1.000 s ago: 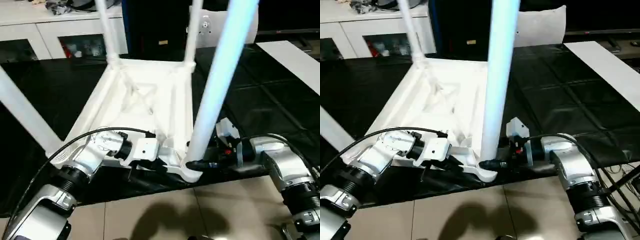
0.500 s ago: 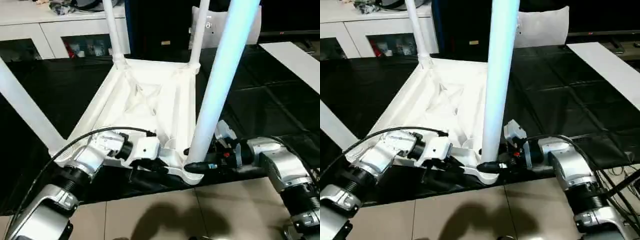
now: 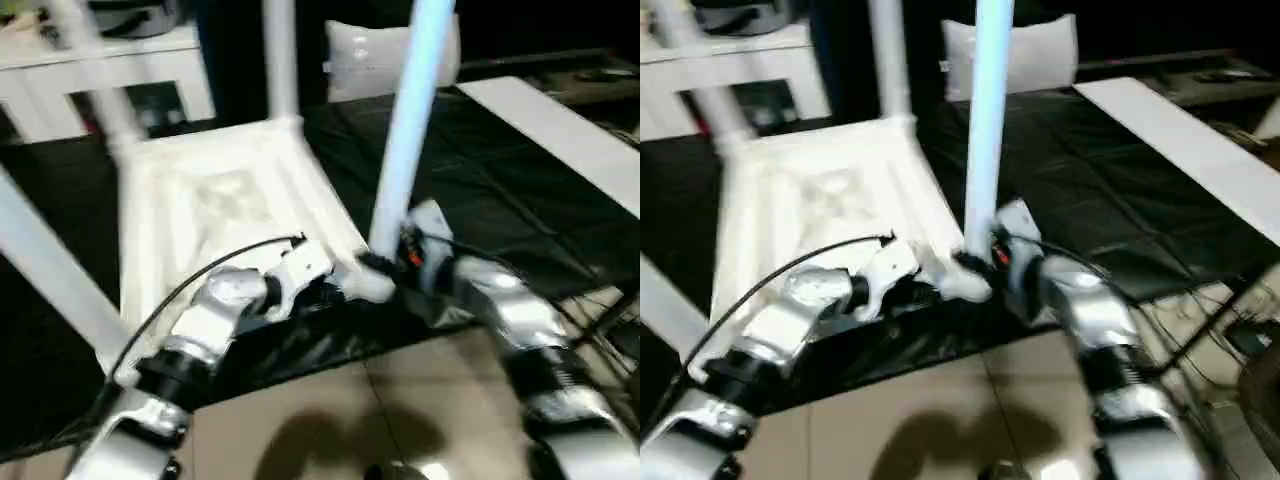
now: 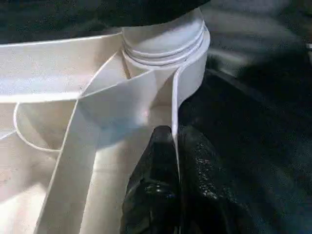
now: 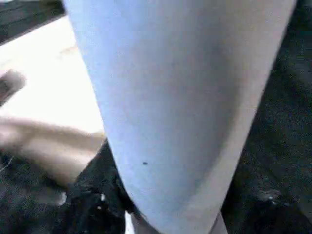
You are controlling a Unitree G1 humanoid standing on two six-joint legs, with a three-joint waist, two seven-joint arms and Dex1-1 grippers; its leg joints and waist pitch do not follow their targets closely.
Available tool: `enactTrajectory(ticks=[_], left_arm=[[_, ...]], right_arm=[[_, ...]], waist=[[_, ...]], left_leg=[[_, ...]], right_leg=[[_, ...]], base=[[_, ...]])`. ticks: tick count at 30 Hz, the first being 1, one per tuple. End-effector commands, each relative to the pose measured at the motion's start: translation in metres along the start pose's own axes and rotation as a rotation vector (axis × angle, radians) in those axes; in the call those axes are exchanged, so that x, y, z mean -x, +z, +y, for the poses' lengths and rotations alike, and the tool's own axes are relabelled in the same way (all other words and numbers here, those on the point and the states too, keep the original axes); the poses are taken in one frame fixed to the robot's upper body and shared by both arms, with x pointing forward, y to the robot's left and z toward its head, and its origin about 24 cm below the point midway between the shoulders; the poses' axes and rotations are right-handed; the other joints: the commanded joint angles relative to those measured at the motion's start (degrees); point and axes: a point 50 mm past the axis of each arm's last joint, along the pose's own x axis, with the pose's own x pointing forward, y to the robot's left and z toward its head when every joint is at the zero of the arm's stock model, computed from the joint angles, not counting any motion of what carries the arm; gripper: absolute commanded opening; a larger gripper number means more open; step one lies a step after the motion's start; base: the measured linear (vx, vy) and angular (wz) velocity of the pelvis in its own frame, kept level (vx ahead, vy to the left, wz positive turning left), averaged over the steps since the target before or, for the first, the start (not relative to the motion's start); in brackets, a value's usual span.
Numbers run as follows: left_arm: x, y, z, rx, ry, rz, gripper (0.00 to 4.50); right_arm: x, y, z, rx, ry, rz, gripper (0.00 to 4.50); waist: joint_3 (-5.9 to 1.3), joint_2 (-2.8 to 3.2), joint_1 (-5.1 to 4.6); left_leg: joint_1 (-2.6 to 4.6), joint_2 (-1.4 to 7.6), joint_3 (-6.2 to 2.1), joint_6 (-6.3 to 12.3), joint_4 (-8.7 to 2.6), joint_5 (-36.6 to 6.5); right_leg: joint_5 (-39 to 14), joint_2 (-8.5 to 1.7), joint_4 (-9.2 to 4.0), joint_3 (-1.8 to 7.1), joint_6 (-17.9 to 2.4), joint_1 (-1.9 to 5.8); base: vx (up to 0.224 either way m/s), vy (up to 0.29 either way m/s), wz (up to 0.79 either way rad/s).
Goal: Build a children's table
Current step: Rotate leg to tighten
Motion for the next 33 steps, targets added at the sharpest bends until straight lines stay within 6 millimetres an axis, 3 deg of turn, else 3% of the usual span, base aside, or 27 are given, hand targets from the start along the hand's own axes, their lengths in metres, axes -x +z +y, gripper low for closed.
enactTrajectory(ticks=[1, 2, 3, 4, 7, 11, 13, 14, 16, 17, 18, 19, 20, 22, 24, 26, 29, 30, 33], left_arm=[[-0.016, 0.021, -0.016, -0.004, 0.005, -0.058, 0.0], [-0.016, 0.021, -0.016, -0.004, 0.005, -0.058, 0.0], [-0.019, 0.026, -0.015, -0.016, 0.033, -0.059, 0.0], [-0.019, 0.026, -0.015, -0.016, 0.033, -0.059, 0.0], [-0.015, 0.022, -0.008, -0.047, 0.066, -0.03, 0.0], [-0.007, 0.011, 0.003, -0.108, 0.083, 0.016, 0.0], [-0.002, 0.006, 0.01, -0.128, 0.091, 0.038, 0.0], [0.001, 0.005, 0.014, -0.144, 0.086, 0.044, 0.0], [0.003, 0.003, 0.017, -0.157, 0.08, 0.053, 0.0], [0.008, -0.001, 0.024, -0.18, 0.08, 0.069, 0.0], [0.011, -0.003, 0.028, -0.188, 0.081, 0.077, 0.0], [0.016, -0.005, 0.034, -0.207, 0.084, 0.088, 0.0], [0.018, -0.006, 0.037, -0.214, 0.084, 0.092, 0.0], [0.021, -0.007, 0.04, -0.226, 0.083, 0.095, 0.0], [0.033, -0.012, 0.053, -0.254, 0.109, 0.114, 0.0], [0.04, -0.011, 0.06, -0.219, 0.125, 0.068, 0.0], [0.047, -0.01, 0.06, -0.176, 0.101, -0.004, 0.0], [0.048, -0.01, 0.059, -0.16, 0.09, -0.02, 0.28], [0.049, -0.009, 0.056, -0.133, 0.075, -0.058, 0.55]], right_arm=[[-0.02, -0.008, 0.025, -0.082, -0.005, 0.039, 2.02], [-0.02, -0.008, 0.025, -0.082, -0.005, 0.039, 2.02], [-0.023, -0.006, 0.029, -0.117, 0.01, -0.012, 2.56], [-0.023, -0.006, 0.029, -0.117, 0.01, -0.012, 2.56], [-0.021, -0.005, 0.028, -0.102, 0.021, -0.046, 2.8], [-0.01, -0.004, 0.019, -0.063, 0.042, -0.085, 3.21], [-0.001, -0.006, 0.011, -0.035, 0.024, -0.088, 3.27], [0.004, -0.008, 0.008, -0.048, 0.032, -0.087, 3.56], [0.009, -0.01, 0.006, -0.051, 0.053, -0.09, 3.63], [0.021, -0.015, 0.004, -0.032, 0.077, -0.09, 3.75], [0.027, -0.017, 0.003, -0.02, 0.092, -0.089, 3.87], [0.037, -0.02, 0.003, 0.002, 0.122, -0.091, 3.87], [0.04, -0.021, 0.003, 0.01, 0.135, -0.092, 4.0], [0.045, -0.022, 0.004, 0.017, 0.155, -0.096, 4.17], [0.063, -0.025, 0.009, 0.036, 0.188, -0.107, 4.23], [0.07, -0.026, 0.008, 0.041, 0.128, -0.124, 4.43], [0.074, -0.026, 0.009, 0.005, 0.05, -0.138, 4.43], [0.075, -0.026, 0.01, 0.001, 0.042, -0.138, 4.48], [0.076, -0.027, 0.014, 0.002, 0.044, -0.129, 4.5]], waist=[[-3.05, -0.47, -0.36], [-3.1, -0.37, -0.57], [-3.39, -0.51, -0.57], [-3.37, -0.57, -0.48], [-3.62, -0.47, -0.25], [-3.88, -0.56, 0.24], [-3.84, -0.2, 0.78], [-3.83, -0.4, 1.02], [-3.87, -0.49, 1.44], [-3.8, -0.14, 1.65], [-3.89, -0.26, 2.07], [-3.95, -0.33, 1.97], [-3.71, 0.13, 2.12], [-3.8, -0.19, 1.93], [-3.69, 0.56, 2.15], [-3.69, 0.39, 2.03], [-3.88, 0.59, 1.77], [-3.97, 0.6, 1.91], [-4.11, 0.51, 2.03]], left_leg=[[-1.59, -2.35, 1.2, 3.65, -3.89, -15.5], [-1.68, -2.26, 1.06, 3.87, -4.01, -15.7], [-1.75, -2.08, 1.1, 4.49, -4.14, -15.3], [-1.67, -1.96, 1.15, 5.07, -4.28, -14.9], [-2.14, -1.55, 1.13, 5.91, -4.57, -12.1], [-2.35, -1.5, 1.42, 7.21, -4.35, -8.9], [-2.13, -1.57, 1.71, 7.57, -4.18, -7.5], [-2.25, -1.64, 1.73, 7.33, -4.17, -7.4], [-2.53, -1.81, 1.75, 7.4, -4.12, -7.0], [-2.68, -1.87, 1.66, 7.22, -4.11, -6.8], [-2.43, -1.86, 1.72, 7.07, -4.11, -7.2], [-2.59, -1.8, 1.67, 6.91, -4.13, -7.1], [-2.69, -2.07, 1.6, 7.02, -4.22, -7.5], [-2.95, -2.02, 1.48, 6.42, -4.27, -8.1], [-2.42, -1.98, 1.56, 5.95, -4.24, -9.2], [-2.75, -2.09, 1.45, 5.68, -4.36, -9.2], [-2.6, -1.97, 1.39, 5.09, -4.37, -8.5], [-2.49, -1.92, 1.45, 5.14, -4.35, -7.9], [-2.5, -1.48, 1.39, 5.49, -4.38, -5.8]], right_leg=[[-34.8, -0.85, -6.21, -0.07, -1.4, 3.33], [-34.1, -0.88, -6.23, -0.23, -1.8, 3.55], [-31.7, -1.06, -6.02, 0.03, -2.6, 3.75], [-29.7, -1.08, -5.8, 0.45, -4.0, 3.56], [-23.4, -1.22, -4.58, 1.38, -7.4, 3.96], [-19.2, -1.31, -3.72, 1.88, -10.0, 4.18], [-18.4, -1.18, -3.83, 2.05, -10.2, 3.9], [-18.8, -1.13, -3.66, 2.1, -10.3, 4.02], [-19.5, -1.1, -3.7, 2.13, -9.5, 4.26], [-19.9, -0.99, -3.87, 2.08, -8.8, 4.35], [-20.4, -0.95, -3.93, 2.11, -8.0, 4.24], [-20.2, -0.96, -3.67, 2.12, -8.0, 4.3], [-21.1, -0.7, -4.1, 1.96, -7.3, 4.4], [-22.5, -0.83, -4.1, 1.85, -6.3, 4.49], [-23.5, -0.62, -4.68, 1.75, -5.5, 3.99], [-23.5, -0.6, -4.51, 1.75, -5.1, 4.19], [-21.6, -0.65, -4.19, 1.86, -6.4, 4.0], [-20.0, -0.73, -3.98, 2.03, -7.2, 3.99], [-13.7, -0.74, -3.02, 2.36, -10.2, 4.07]], base=[[0.0, 0.0, 0.0], [0.0, 0.0, 0.0], [0.0, 0.0, 0.0], [0.0, 0.0, 0.0], [0.0, 0.0, 0.0], [0.0, 0.0, 0.0], [0.0, 0.0, 0.0], [0.0, 0.0, 0.0], [0.0, 0.0, 0.0], [0.0, 0.0, 0.0], [0.0, 0.0, 0.0], [0.0, 0.0, 0.0], [0.0, 0.0, 0.0], [0.0, 0.0, 0.0], [0.0, 0.0, 0.0], [0.0, 0.0, 0.0], [0.0, 0.0, 0.0], [0.0, 0.0, 0.0], [0.0, 0.0, 0.0]])
